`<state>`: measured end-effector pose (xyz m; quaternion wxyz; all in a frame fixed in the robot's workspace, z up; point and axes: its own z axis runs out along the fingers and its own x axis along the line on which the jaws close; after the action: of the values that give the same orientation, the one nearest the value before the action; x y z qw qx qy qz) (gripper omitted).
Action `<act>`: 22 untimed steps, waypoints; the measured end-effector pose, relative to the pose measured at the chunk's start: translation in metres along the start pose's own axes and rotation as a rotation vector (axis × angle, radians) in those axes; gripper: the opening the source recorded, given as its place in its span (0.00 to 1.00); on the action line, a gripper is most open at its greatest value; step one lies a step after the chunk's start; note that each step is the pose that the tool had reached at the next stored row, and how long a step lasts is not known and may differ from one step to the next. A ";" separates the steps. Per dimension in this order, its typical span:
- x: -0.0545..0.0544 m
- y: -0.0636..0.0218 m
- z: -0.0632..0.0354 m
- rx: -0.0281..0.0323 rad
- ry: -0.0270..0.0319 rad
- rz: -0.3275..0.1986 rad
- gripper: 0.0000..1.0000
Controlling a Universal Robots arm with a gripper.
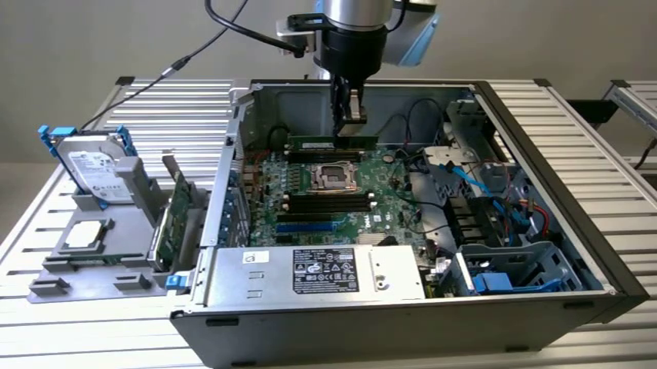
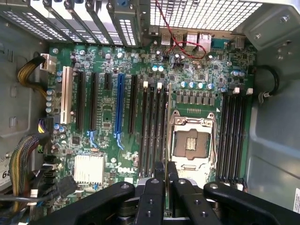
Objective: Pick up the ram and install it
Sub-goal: 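Insert the ram into the slot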
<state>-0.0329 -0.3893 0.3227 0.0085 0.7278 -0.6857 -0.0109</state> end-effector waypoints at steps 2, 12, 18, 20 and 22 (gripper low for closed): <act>0.000 0.0029 0.0037 0.0001 0.0007 0.000 0.14; -0.001 0.0075 0.0216 0.0005 0.0168 0.001 0.14; -0.001 0.0078 0.0326 0.0007 0.0217 0.001 0.14; -0.001 0.0073 0.0362 0.0006 0.0231 0.001 0.14; 0.000 0.0058 0.0399 0.0005 0.0245 0.001 0.14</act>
<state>-0.0398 -0.3892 0.2830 0.0167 0.7276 -0.6858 -0.0019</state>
